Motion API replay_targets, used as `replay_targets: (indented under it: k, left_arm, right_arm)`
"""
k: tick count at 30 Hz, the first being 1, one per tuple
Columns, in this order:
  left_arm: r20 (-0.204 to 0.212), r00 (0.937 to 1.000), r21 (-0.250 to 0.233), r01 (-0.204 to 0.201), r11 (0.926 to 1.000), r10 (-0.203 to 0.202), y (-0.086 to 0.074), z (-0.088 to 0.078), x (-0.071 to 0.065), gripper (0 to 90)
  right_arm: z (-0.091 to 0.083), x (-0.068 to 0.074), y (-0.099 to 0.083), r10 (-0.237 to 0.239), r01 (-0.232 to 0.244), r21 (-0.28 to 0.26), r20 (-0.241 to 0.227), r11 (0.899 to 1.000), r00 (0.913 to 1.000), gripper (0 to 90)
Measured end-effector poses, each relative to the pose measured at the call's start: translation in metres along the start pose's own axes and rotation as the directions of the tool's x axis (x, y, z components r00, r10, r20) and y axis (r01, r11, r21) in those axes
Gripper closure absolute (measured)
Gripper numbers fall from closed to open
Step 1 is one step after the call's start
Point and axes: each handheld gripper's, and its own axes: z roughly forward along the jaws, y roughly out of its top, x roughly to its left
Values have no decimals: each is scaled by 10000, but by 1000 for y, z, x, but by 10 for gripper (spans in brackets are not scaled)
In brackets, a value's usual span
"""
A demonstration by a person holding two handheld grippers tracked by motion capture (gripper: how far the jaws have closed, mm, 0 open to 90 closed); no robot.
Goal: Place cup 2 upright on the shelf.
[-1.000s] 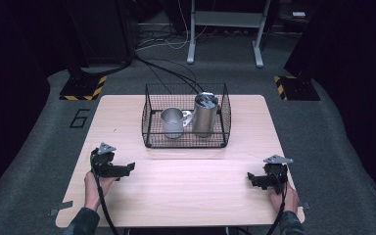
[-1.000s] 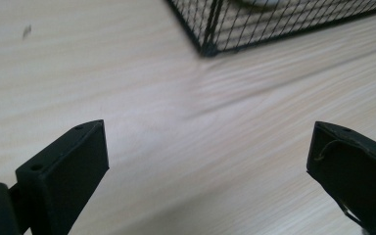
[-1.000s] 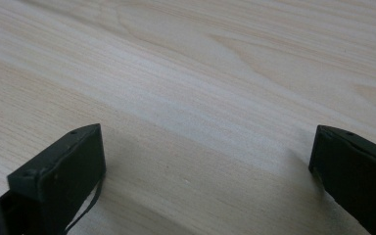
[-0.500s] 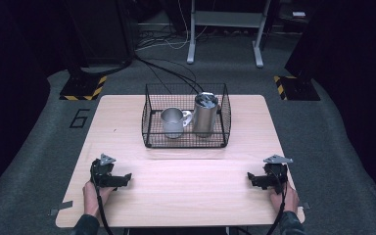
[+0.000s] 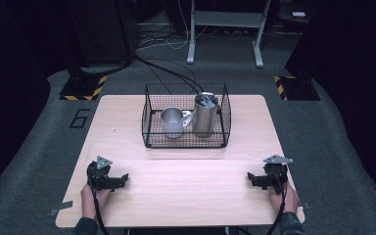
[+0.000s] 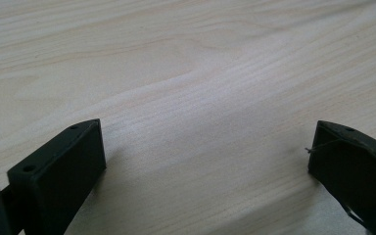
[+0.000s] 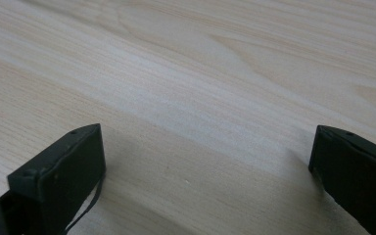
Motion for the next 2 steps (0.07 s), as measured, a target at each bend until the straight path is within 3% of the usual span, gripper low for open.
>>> replay_targets:
  k: [2]
  left_arm:
    - [16, 10000, -14, -1, 10000, 1, 0, 0, 0, 3]
  right_arm:
    - [0, 0, 0, -5, 5, 0, -3, 10000, 10000, 0]
